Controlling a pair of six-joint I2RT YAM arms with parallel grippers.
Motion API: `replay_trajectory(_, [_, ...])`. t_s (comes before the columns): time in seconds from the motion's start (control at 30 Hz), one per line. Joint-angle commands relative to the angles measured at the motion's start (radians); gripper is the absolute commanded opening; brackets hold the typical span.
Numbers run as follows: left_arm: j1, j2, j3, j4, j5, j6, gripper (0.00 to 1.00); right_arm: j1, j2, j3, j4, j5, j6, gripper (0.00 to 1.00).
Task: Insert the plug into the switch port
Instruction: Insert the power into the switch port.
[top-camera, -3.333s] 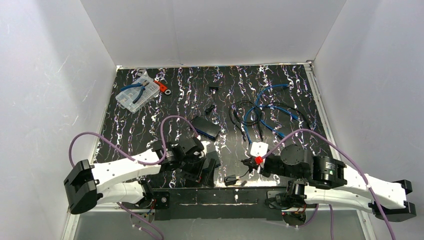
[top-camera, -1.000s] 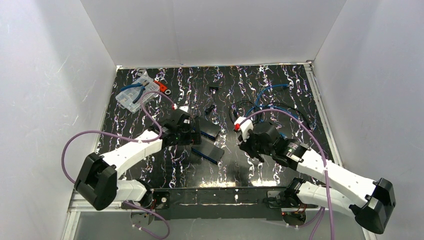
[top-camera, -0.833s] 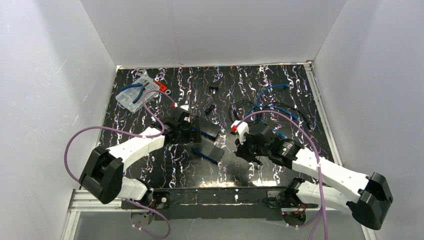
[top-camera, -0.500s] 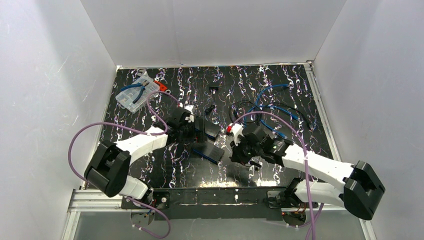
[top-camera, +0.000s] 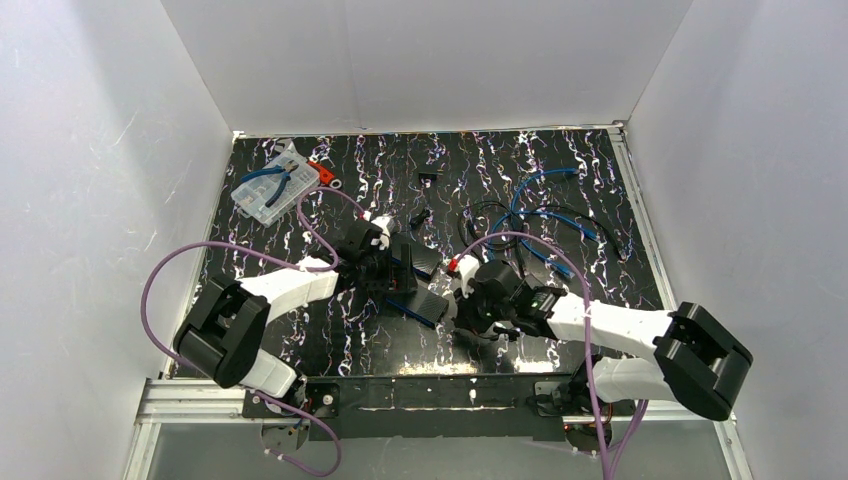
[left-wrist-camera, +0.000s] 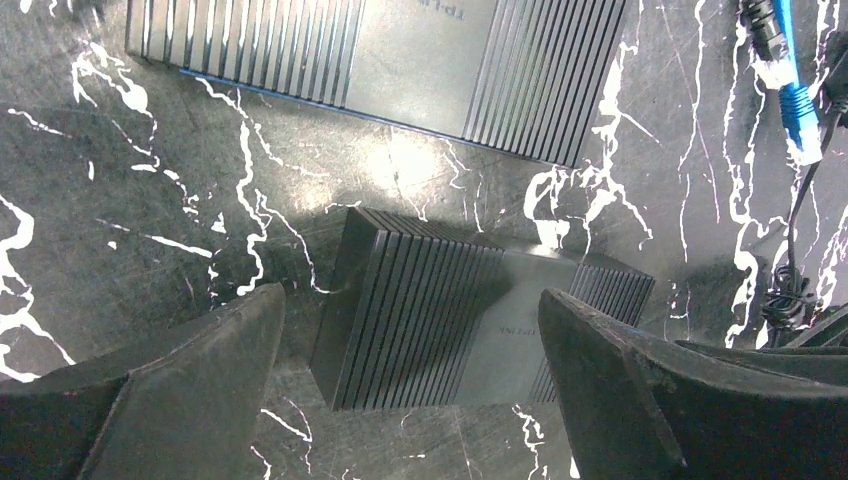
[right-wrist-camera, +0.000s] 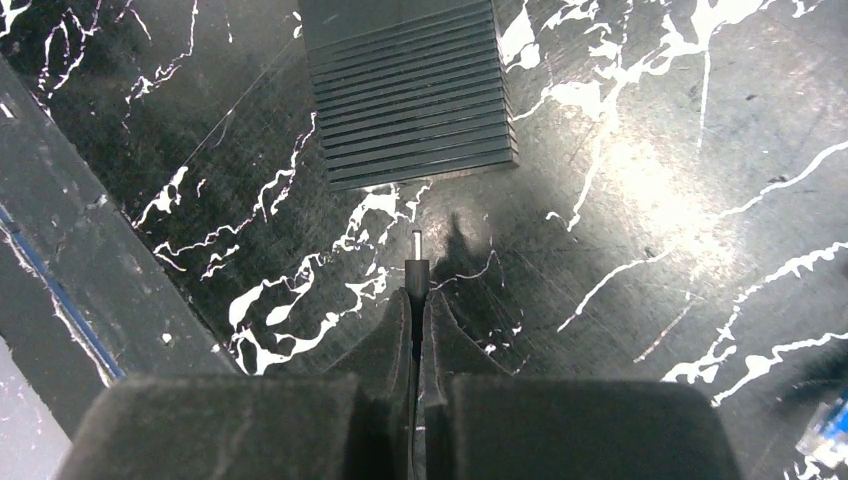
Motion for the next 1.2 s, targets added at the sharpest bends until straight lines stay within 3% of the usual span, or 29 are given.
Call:
replay_trajectory(0.0, [0.003, 0.019, -0.004, 0.025, 0.020, 0.020, 0.98, 0.017, 0.046, -0.034, 0.176, 0.001, -0.001, 0.01])
replay_trajectory(0.3, [0.003, 0.021, -0.021, 0.032, 0.040, 0.026, 0.98, 0.032, 0.087, -0.086, 0.315, 0.004, -0.033, 0.01])
replay_trajectory(1.17, [0.002, 0.038, -0.044, 0.060, 0.074, 0.020, 0.98, 0.039, 0.138, -0.090, 0.405, -0.006, -0.060, 0.01])
